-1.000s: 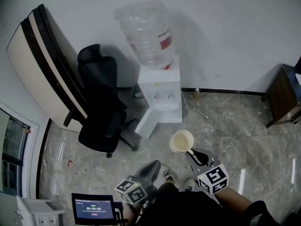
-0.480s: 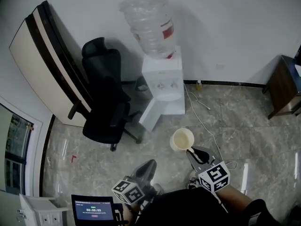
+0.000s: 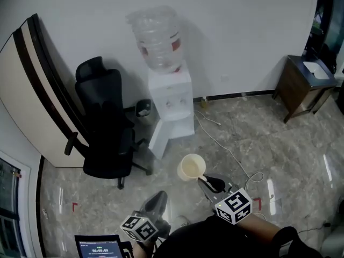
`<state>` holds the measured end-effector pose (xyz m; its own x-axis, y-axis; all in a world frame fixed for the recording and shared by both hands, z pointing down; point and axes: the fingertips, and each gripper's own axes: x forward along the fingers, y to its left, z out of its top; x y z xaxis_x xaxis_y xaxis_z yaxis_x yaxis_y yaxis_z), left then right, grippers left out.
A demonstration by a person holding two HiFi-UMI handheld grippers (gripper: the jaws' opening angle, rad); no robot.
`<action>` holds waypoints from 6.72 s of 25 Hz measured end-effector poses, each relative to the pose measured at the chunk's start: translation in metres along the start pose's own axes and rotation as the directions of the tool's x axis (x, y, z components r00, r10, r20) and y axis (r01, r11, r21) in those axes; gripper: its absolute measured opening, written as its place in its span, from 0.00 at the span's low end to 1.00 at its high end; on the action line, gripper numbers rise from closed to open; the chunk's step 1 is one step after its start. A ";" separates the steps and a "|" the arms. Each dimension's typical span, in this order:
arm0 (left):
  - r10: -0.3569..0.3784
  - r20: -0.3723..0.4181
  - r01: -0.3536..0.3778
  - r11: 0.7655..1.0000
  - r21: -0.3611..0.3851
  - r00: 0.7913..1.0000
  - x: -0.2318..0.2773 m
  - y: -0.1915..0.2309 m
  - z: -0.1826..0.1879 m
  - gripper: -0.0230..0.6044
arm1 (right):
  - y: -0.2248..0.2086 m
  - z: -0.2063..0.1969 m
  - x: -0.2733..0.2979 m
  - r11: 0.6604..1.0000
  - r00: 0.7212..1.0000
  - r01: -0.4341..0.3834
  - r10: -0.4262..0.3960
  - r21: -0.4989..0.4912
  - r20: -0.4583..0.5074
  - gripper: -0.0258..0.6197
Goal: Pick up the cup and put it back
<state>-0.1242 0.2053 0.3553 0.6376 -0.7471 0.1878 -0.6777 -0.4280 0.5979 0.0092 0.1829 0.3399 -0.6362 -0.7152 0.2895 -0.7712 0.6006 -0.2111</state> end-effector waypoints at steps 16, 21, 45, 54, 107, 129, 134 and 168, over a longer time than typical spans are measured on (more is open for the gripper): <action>-0.082 -0.025 0.082 0.997 0.013 0.996 -0.015 -0.015 0.000 0.05 | 0.044 -0.001 -0.042 0.996 0.998 0.060 -0.060 -0.060 0.012 0.12; -0.080 -0.017 0.081 0.997 0.012 0.997 0.013 -0.043 -0.005 0.05 | 0.018 0.010 -0.069 0.995 0.998 0.052 -0.049 -0.089 0.032 0.12; -0.084 -0.039 0.088 0.992 0.093 0.996 0.042 -0.094 -0.011 0.05 | -0.009 0.011 -0.098 0.996 1.000 0.021 -0.020 -0.090 0.014 0.12; -0.066 0.010 0.064 0.991 0.115 0.998 0.017 -0.087 -0.009 0.05 | 0.021 -0.001 -0.094 0.992 1.000 -0.019 0.019 -0.122 -0.003 0.12; -0.081 0.017 0.079 0.995 0.066 0.997 0.036 -0.085 -0.004 0.05 | 0.000 0.005 -0.087 0.997 1.000 0.006 -0.004 -0.078 0.029 0.12; -0.038 -0.028 0.039 0.998 0.056 0.999 0.066 -0.101 -0.024 0.05 | -0.040 0.000 -0.104 1.000 0.999 0.004 -0.004 -0.017 0.039 0.12; -0.019 -0.030 0.020 0.998 0.052 0.999 0.085 -0.121 -0.042 0.04 | -0.068 -0.005 -0.124 1.000 0.999 -0.004 0.004 -0.005 0.040 0.12; -0.045 0.001 0.045 0.998 -0.034 0.999 0.241 -0.043 0.044 0.05 | -0.214 0.087 0.001 0.995 0.998 0.067 -0.065 -0.076 0.024 0.12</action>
<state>0.0431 0.0214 0.3406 0.6672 -0.7274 0.1603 -0.6355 -0.4437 0.6319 0.1713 0.0230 0.3044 -0.5847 -0.7615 0.2798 -0.8082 0.5767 -0.1193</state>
